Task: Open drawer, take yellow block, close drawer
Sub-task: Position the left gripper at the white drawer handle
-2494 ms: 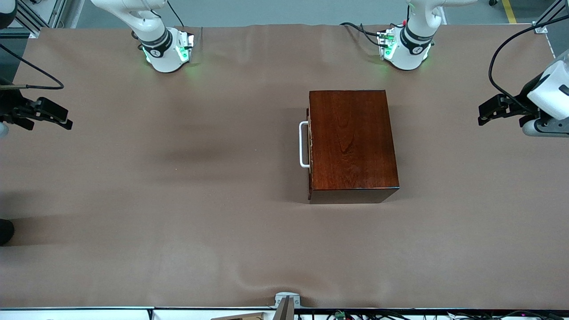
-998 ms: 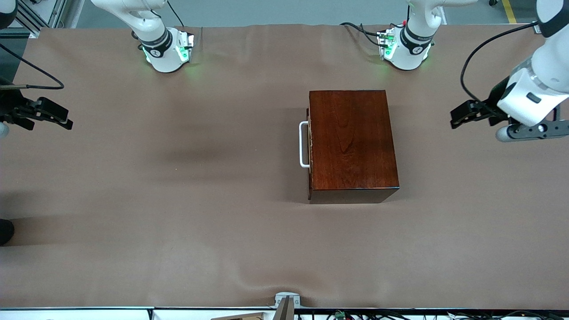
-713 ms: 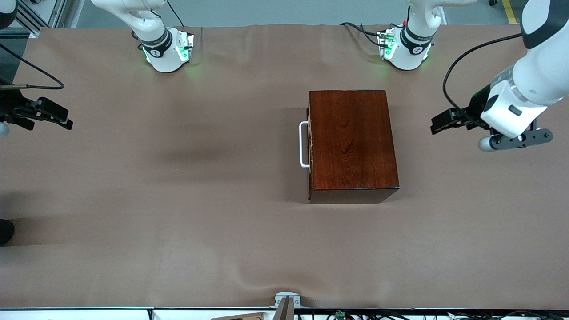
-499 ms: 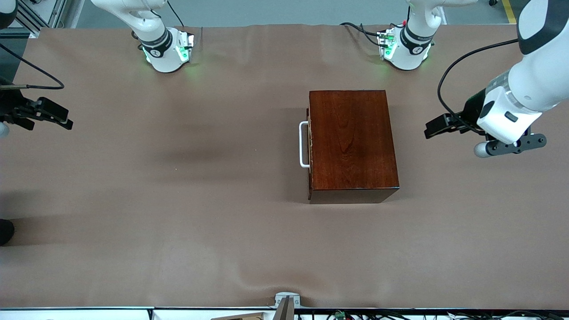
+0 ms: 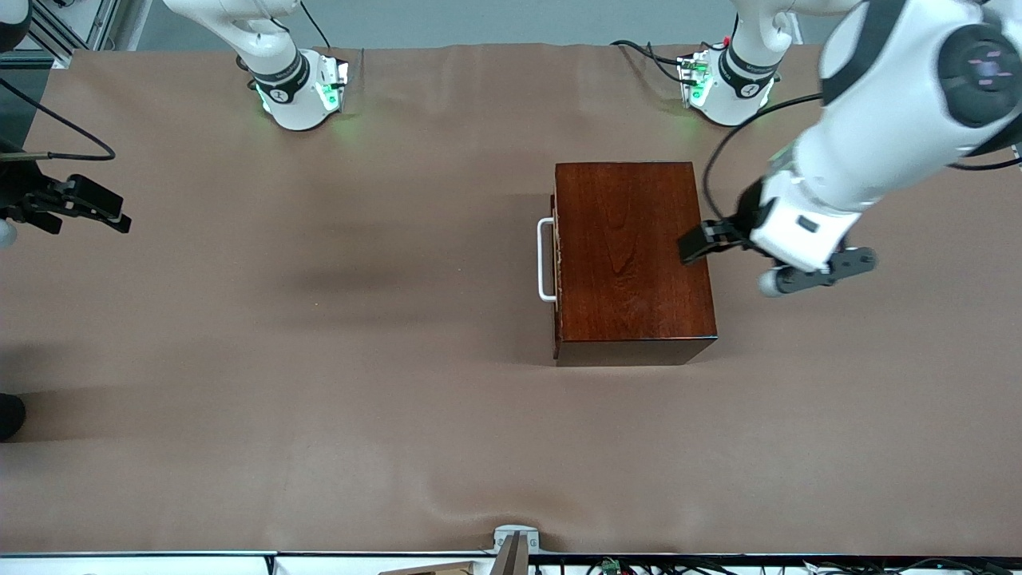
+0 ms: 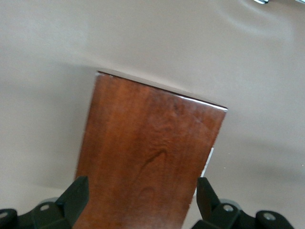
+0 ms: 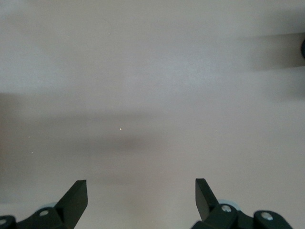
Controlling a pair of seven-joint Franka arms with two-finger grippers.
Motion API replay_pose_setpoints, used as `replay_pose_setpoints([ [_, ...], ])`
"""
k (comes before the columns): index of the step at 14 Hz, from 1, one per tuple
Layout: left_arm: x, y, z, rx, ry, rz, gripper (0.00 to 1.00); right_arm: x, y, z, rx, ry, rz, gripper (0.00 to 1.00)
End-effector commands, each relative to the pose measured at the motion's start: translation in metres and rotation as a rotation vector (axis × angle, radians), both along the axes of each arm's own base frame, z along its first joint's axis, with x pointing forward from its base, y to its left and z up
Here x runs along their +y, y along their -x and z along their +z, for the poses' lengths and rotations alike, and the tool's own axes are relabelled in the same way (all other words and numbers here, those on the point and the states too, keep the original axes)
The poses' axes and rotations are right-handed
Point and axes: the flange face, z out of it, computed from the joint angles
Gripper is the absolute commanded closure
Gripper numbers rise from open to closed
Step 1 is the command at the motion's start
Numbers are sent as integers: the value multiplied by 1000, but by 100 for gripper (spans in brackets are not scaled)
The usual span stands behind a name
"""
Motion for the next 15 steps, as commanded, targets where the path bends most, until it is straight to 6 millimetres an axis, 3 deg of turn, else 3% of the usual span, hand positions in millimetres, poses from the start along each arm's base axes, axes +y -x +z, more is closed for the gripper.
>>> replay_pose_setpoints([
  [1,-32,-6,-6,-58,-5,20,0,-2,5,5,-9,-5,5,0],
  [4,-79,-8,-27,-142,-56,41,0,-1,5,5,-9,-5,6,0],
  [6,-121,0,-47,-164,-81,58,0,-1,6,6,-10,-5,6,0],
  [11,-231,59,-116,-227,-214,-65,0,-2,5,6,-9,-7,5,0],
  [15,-285,107,-147,-227,-248,-137,0,-1,5,5,-9,-5,6,0],
])
